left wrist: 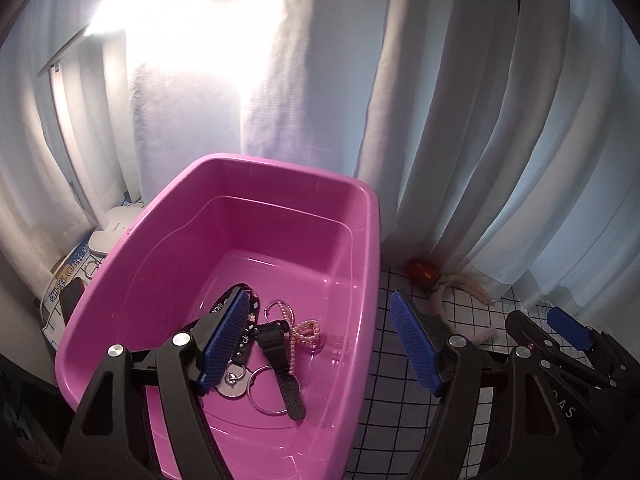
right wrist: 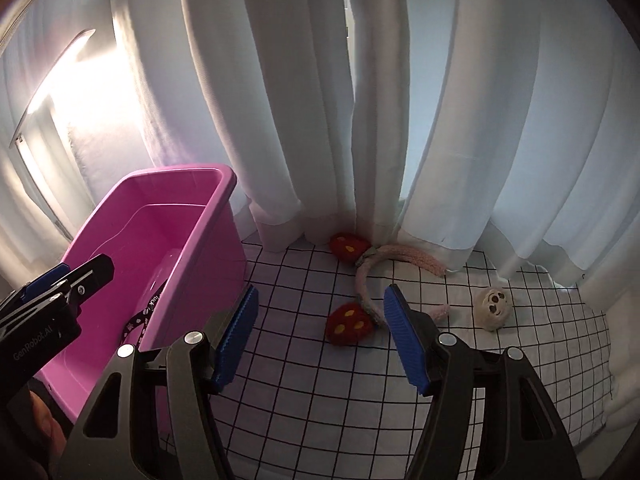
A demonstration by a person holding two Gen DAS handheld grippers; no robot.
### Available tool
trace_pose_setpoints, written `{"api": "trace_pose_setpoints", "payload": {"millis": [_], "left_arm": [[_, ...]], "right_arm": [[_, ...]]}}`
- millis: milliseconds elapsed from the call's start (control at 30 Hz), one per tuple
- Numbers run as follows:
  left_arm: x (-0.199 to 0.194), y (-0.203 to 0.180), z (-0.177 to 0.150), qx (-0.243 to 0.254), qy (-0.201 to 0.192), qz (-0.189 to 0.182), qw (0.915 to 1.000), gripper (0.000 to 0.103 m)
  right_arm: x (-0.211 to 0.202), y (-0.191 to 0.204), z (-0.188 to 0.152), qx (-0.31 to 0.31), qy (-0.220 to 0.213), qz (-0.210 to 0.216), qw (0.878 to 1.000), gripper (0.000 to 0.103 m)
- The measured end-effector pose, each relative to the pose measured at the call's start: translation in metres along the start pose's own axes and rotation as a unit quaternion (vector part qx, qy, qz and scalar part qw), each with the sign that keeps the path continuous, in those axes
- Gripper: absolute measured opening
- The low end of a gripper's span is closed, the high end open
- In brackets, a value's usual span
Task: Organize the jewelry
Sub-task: 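Move both tools back over the table toward the headband and sloth purse, then close the left tool on the pink headband while the right tool grips the sloth purse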
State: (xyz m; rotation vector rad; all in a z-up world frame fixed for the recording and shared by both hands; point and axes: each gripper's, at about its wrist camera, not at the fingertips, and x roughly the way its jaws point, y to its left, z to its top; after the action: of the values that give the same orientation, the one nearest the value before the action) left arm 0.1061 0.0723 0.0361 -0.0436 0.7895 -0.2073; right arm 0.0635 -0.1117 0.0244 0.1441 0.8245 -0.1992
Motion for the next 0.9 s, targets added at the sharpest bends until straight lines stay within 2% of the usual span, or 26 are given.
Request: {"api": "trace_pose_setpoints", "payload": {"millis": [167,400,500,733,900], "left_arm": [[0.005,-0.059,0.001,0.032,-0.008,-0.021,0.9992,0.073],[0.037,-0.122,-0.009,0.048,0.015,-0.037,0.998,0.073],[0.059,-0.145,-0.018,0.052,0.031,-0.034,0.9976,0.073],[0.126,-0.181,-0.038,0.055,0.076,-0.014,0.9955,0.073],[0.169,-0.191,-0.049,0.054,0.109,-0.001,0.9925,0.073]], "right_arm": [[-0.003,-0.058,-0.006,0.023,-0.002,-0.027,0.999,0.062],[0.015,-0.131,-0.002,0.047,0.003,-0.051,0.998,0.063],[0.034,-0.162,-0.005,0.06,0.024,-0.052,0.997,0.063],[0.083,-0.215,-0.02,0.075,0.069,-0.063,0.993,0.063],[0.121,-0.24,-0.027,0.084,0.101,-0.061,0.989,0.063]]}}
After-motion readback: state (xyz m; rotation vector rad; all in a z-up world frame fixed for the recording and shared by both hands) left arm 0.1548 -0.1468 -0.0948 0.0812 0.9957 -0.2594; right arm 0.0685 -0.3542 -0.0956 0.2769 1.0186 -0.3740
